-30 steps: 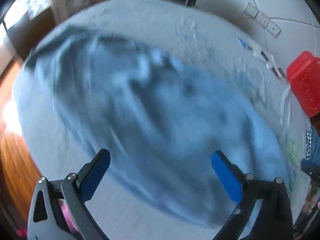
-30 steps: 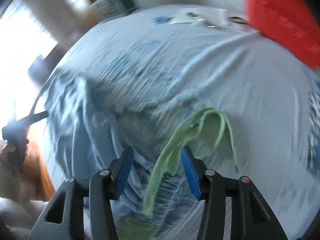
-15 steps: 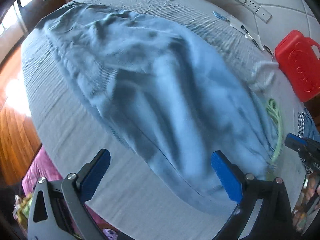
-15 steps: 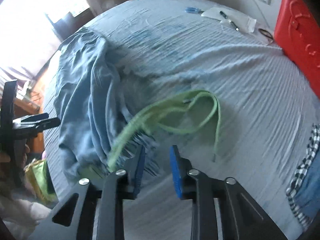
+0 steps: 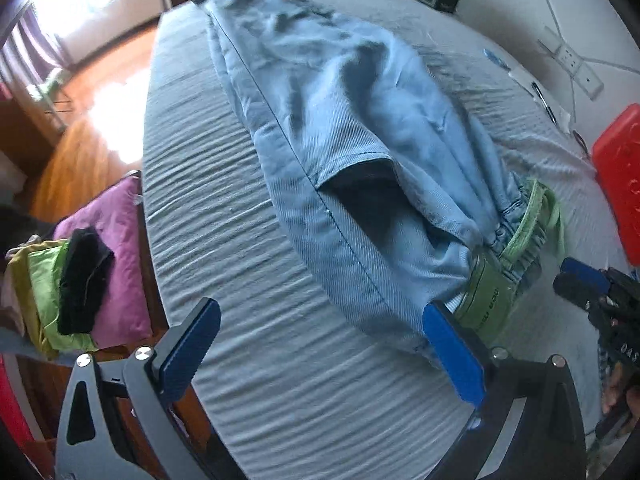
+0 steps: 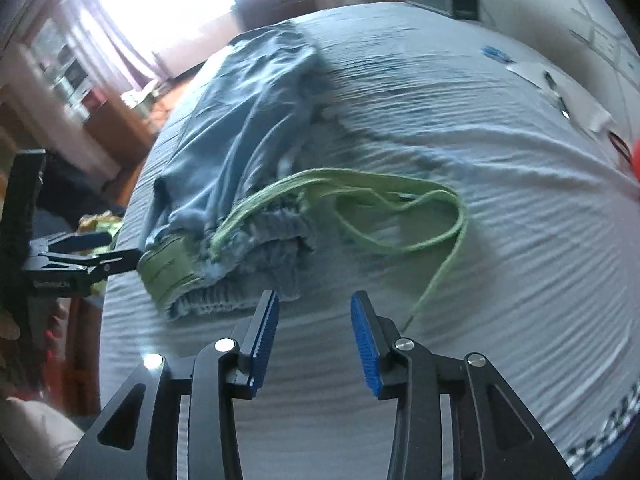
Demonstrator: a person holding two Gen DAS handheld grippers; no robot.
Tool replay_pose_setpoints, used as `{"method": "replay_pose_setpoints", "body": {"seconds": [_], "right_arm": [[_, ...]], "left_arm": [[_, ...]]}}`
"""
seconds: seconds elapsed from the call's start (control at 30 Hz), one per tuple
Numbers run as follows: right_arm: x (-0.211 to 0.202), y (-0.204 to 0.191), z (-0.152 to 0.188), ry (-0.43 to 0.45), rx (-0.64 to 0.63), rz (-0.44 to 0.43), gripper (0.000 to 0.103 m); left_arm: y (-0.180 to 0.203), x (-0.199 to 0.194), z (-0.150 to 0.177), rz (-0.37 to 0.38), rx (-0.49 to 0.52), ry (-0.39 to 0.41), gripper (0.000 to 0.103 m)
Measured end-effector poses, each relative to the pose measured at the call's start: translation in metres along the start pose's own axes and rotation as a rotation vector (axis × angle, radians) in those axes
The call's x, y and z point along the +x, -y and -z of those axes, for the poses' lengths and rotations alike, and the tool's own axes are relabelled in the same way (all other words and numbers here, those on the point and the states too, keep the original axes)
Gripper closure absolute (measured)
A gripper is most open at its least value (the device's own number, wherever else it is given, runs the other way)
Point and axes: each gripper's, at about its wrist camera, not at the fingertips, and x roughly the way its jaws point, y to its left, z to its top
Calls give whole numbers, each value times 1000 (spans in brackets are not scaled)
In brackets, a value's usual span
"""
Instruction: Fold clothes
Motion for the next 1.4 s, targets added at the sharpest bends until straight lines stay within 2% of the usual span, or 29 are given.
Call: {"method": "replay_pose_setpoints", "body": {"seconds": [0.07, 0.2, 0.23, 0.43, 0.57, 0.7, 0.8, 0.87, 0.93, 0.97, 1.0, 1.03, 1.1, 1.27, 1.4], "right_arm": [[1, -2, 0, -2, -27, -20, 63], [5, -3, -3, 1, -70, -54, 42], [7, -2, -5, 0, -76, -56, 41], [16, 5, -16, -4, -61, -102, 41], [26, 6, -24, -14, -66, -124, 41], [42, 1, -29, -32, -81, -154, 41], [48, -2, -32, -25, -84, -143, 41], [46, -2, -33, -30, -78, -159, 51], [45, -6, -32, -34, -95, -158, 64], [43, -7, -33, -35, -97, -161, 68], [41, -7, -34, -34, -81, -183, 79], [39, -5, -36, -30, -57, -208, 81], [35, -7, -42, -14, -17, -244, 84], [17, -28, -71, 77, 36, -306, 85], [3, -55, -125, 177, 37, -332, 85]], "left_arm": [[0, -10, 4, 12, -32, 17, 0], [11, -14, 10, 3, -40, 20, 0], [18, -10, 9, 5, -38, 16, 0], [53, 20, -1, 35, -22, 1, 0], [53, 34, 2, 124, -60, -11, 0], [52, 35, 2, 143, -30, 7, 0], [55, 36, 0, 151, 16, 23, 0], [54, 34, -3, 179, 26, 7, 12], [54, 30, -8, 252, 38, -18, 49], [56, 27, -11, 266, 53, -24, 53], [58, 25, -13, 279, 69, -31, 61], [59, 20, -17, 277, 88, -25, 69], [61, 8, -25, 258, 130, 0, 79], [38, -36, -66, 232, 174, 106, 84], [11, -65, -115, 229, 182, 183, 83]]}}
